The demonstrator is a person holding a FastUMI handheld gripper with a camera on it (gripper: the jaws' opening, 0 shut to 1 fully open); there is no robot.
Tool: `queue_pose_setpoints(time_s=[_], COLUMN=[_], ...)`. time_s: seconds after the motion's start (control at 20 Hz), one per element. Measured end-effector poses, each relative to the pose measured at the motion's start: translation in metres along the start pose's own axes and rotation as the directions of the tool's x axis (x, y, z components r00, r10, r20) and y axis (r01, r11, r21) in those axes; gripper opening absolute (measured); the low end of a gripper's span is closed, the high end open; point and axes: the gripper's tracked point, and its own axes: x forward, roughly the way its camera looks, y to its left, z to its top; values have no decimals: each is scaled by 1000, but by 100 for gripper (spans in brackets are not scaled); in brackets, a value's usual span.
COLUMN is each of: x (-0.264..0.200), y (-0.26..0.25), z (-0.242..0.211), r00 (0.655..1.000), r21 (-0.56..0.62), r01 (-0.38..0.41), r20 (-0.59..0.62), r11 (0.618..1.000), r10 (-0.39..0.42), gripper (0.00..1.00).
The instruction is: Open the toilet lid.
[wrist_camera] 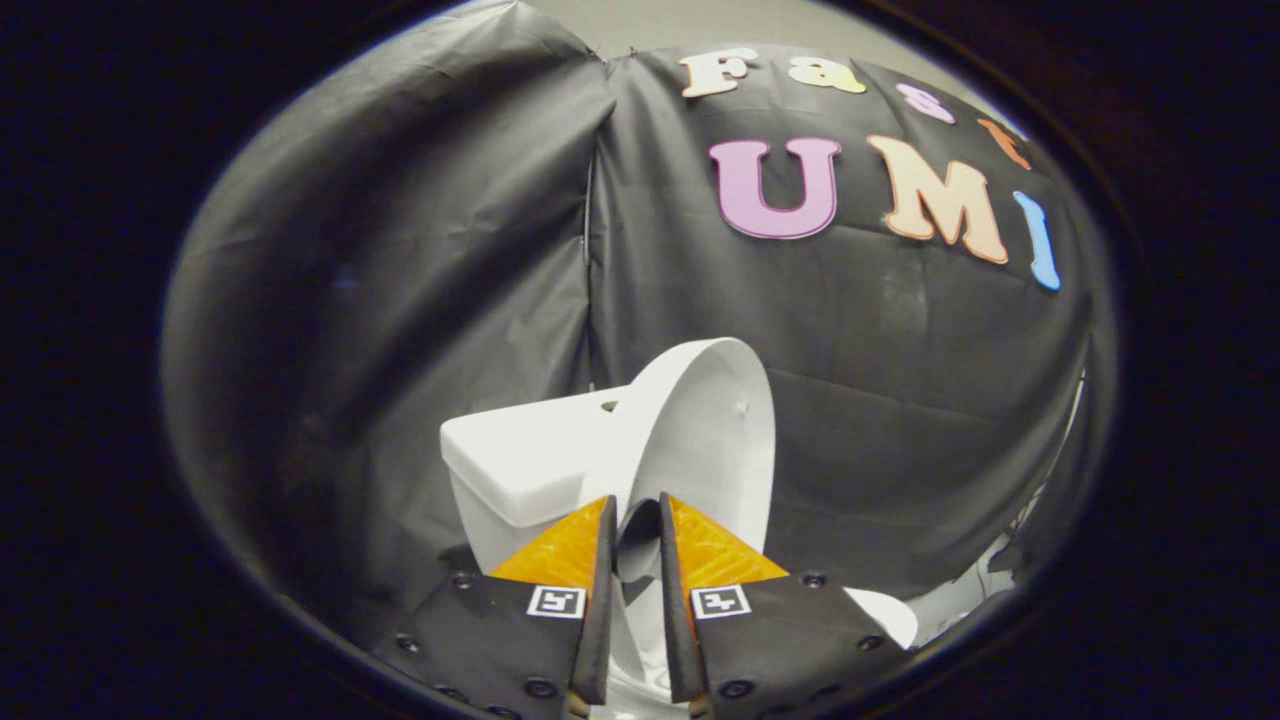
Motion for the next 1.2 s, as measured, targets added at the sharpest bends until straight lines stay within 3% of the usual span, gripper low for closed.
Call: queue_pose_setpoints(time_s=[0.3,0.65,1.0,1.2], x=[0,-19,-40,-57], y=[2,19,-14,-55], z=[-3,-1,-2,-2], r00=[1000,986,997,998], r21=[-8,32,47,77], r01=[-21,-164,-83,53], r20=[-3,14,5,24], r11=[1000,986,995,996], r10=[21,164,83,-55], gripper=[31,31,31,30])
